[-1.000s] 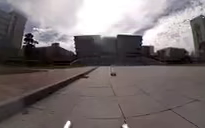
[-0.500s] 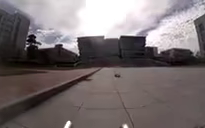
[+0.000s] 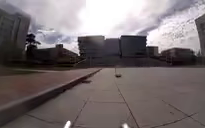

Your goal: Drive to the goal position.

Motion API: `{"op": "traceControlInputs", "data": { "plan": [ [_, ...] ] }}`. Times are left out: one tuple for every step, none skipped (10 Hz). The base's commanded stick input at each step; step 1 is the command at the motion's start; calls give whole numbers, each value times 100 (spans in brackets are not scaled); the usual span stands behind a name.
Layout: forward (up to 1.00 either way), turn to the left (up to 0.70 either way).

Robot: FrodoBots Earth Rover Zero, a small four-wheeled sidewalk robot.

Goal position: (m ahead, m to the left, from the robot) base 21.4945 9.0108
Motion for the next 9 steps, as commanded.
{"op": "traceControlInputs", "data": {
  "plan": [
    [100,0],
    [100,0],
    [100,0],
    [100,0],
    [100,0],
    [100,0],
    [100,0],
    [100,0],
    [100,0]
  ]
}}
